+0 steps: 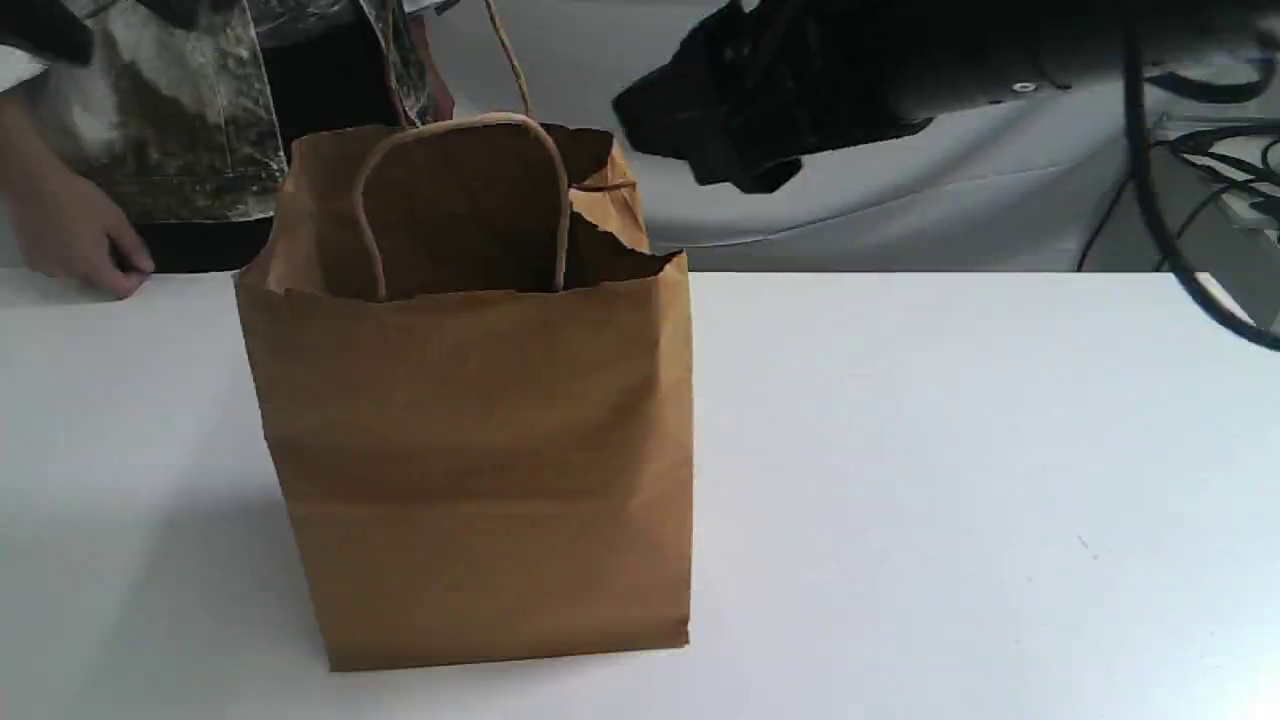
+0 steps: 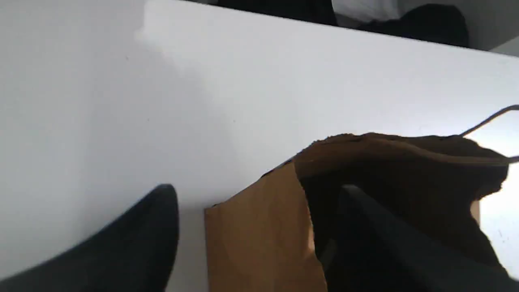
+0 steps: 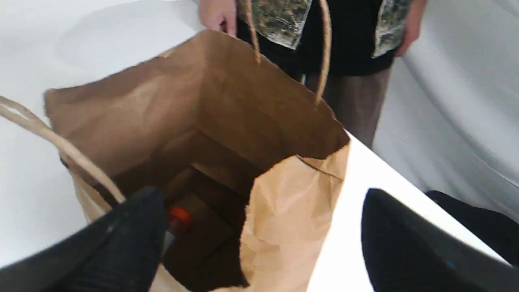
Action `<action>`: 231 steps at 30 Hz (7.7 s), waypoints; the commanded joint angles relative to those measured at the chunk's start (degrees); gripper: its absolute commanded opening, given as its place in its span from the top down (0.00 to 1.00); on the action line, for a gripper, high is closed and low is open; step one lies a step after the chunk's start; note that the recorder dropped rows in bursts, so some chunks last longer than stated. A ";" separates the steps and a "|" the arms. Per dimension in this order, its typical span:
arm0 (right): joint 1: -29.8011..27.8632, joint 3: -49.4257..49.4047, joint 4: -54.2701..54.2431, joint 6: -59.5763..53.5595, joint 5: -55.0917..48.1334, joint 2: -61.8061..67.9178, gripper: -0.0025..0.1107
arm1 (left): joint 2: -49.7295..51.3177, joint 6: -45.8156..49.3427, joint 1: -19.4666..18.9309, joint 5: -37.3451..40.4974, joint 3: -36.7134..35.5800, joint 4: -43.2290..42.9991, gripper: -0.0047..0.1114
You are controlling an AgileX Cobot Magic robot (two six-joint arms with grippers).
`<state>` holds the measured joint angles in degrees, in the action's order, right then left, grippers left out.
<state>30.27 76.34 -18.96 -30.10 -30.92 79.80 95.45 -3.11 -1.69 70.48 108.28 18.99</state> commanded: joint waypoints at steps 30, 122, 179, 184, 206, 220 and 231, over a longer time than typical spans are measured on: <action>-0.45 -25.90 56.84 58.25 -8.43 -63.35 0.49 | -55.38 16.89 8.35 -7.54 -4.38 -3.52 0.53; -0.45 -25.90 56.69 59.17 -14.53 -68.02 0.49 | -94.16 -10.08 6.96 -73.83 -105.60 -17.39 0.56; -0.45 -25.90 56.49 59.04 -14.53 -68.02 0.49 | -95.45 -4.95 -1.38 -53.88 -108.28 -21.12 0.96; -0.45 -25.90 56.49 59.04 -14.53 -68.02 0.49 | -95.45 -5.66 -1.38 -53.52 -108.28 -18.99 0.96; -0.45 -25.90 56.49 59.10 -14.53 -68.02 0.49 | -95.45 -0.90 -1.38 -52.51 -108.28 -20.06 0.96; -0.45 -25.90 56.49 59.10 -14.53 -68.02 0.49 | -95.45 -0.90 -1.38 -52.51 -108.28 -20.06 0.96; -0.45 -25.90 56.49 59.34 -14.41 -68.02 0.49 | -95.45 -0.90 -1.38 -52.51 -108.28 -20.06 0.96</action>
<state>30.27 50.90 37.54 29.08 -45.33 11.86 0.28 -4.31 -2.98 18.16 0.20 -0.95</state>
